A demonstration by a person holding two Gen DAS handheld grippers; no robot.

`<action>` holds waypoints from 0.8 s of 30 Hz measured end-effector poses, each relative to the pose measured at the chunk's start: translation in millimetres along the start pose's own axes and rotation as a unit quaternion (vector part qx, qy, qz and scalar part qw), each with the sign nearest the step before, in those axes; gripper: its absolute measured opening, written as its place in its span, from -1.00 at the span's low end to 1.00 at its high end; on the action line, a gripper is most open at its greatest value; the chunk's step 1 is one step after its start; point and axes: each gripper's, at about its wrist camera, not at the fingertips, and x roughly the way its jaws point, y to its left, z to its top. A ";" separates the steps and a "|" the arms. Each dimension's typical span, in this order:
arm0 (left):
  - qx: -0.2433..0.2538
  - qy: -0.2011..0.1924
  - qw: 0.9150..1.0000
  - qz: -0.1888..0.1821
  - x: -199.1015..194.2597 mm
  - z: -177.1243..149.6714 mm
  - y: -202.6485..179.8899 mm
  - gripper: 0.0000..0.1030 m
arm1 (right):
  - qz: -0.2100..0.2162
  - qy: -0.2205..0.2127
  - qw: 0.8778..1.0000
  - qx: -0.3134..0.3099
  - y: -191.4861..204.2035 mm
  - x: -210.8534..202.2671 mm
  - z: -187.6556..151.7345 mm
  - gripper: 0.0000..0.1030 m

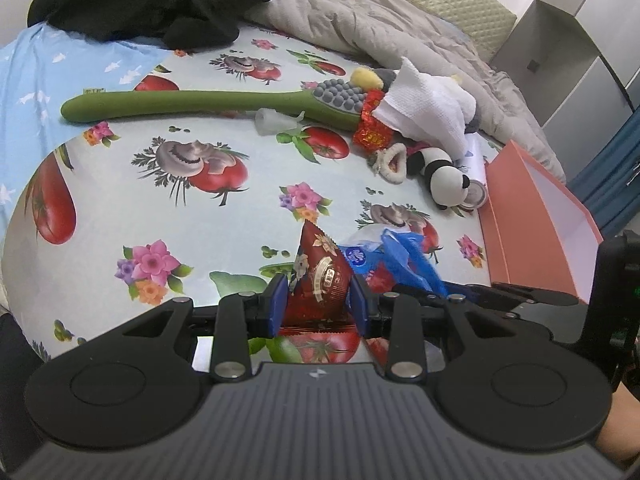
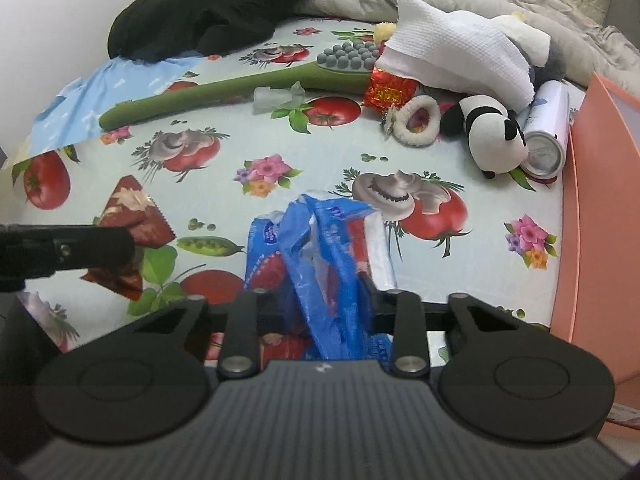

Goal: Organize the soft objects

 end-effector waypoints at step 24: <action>0.042 -0.029 0.997 -0.051 -56.7 19.5 -65.5 -0.24 | -0.031 -0.092 0.993 0.060 -17.5 -125.8 5.7 -0.83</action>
